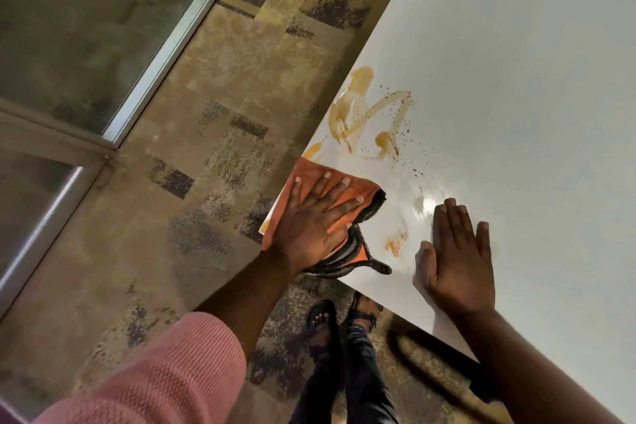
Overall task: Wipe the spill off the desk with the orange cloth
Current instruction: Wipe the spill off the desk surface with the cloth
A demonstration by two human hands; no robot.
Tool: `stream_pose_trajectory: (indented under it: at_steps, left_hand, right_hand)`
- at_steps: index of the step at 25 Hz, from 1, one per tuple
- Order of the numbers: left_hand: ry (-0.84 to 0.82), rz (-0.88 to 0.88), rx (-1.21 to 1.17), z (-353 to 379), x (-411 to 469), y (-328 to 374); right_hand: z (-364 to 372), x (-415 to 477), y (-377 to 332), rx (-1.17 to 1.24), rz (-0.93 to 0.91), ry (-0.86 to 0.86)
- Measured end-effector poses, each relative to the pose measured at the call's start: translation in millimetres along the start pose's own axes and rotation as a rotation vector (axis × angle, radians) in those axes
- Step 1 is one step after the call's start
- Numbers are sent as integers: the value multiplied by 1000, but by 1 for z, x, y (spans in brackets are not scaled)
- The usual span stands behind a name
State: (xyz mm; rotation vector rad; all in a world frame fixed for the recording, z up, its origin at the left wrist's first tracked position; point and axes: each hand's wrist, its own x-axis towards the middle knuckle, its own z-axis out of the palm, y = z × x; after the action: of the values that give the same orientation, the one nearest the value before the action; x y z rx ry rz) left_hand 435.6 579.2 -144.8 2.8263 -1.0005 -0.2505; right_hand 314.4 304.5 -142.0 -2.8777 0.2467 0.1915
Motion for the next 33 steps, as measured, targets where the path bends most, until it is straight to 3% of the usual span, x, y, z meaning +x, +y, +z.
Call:
stream_pose_trajectory:
  at_steps: [4,7,17,20,25,33]
  left_hand:
    - [128,-149,-26,17,-43,9]
    - [134,-190,-44,20,-63,2]
    - [37,-105,-25,-3,44,-24]
    - [59,-120,-52,2,28,-9]
    - [32,-3,-73,17,-41,41]
    - [-50,78,-3,2,18,28]
  right_hand:
    - [1,0,0,-5,-1,25]
    - [1,0,0,-2,9,34]
    - [7,1,1,-50,8,24]
    - [7,1,1,-67,9,1]
    - [5,1,1,-41,7,10]
    - [6,2,2,-21,-8,20]
